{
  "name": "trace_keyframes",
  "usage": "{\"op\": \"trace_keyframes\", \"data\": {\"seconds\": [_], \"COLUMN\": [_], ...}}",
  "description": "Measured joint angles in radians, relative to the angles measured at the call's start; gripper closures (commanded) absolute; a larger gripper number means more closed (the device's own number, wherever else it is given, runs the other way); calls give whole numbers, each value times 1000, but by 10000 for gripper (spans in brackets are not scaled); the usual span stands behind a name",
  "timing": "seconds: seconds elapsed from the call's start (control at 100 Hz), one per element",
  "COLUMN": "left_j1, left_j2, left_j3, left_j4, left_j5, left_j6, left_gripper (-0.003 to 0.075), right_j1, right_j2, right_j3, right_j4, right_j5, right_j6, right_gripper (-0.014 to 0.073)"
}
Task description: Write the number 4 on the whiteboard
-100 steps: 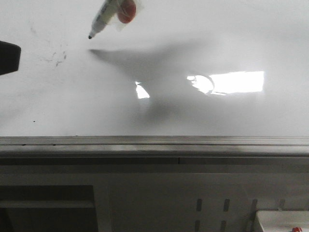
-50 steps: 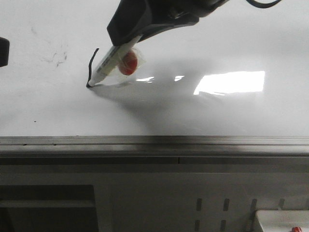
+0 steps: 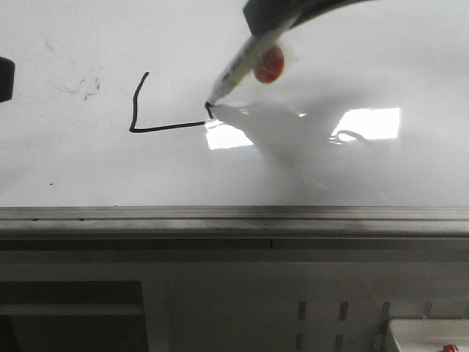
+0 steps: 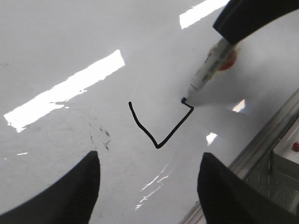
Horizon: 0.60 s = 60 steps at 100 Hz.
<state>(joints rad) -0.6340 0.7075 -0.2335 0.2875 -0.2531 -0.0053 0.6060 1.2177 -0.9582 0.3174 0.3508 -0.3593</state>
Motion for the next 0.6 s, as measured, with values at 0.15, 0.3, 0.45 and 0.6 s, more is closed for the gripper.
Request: {"op": "trace_keyframes", "data": {"seconds": [0.15,0.3,0.45,0.6], "left_j1": [0,0,0,0], "left_j2": [0,0,0,0], "left_j3": [0,0,0,0], "left_j4": [0,0,0,0], "left_j5": [0,0,0,0], "left_j6": [0,0,0,0], "left_gripper": [300,300,300,300], "right_j1": [7,7,16,45], "right_j2": [25,72,87,84], "right_j3": [-70,-83,-55,17], "right_j4": [-21,-23,-2,46], "right_j5": [-10,-20,-23,15], "right_j6": [0,0,0,0], "right_gripper": [658,658,658,658]}}
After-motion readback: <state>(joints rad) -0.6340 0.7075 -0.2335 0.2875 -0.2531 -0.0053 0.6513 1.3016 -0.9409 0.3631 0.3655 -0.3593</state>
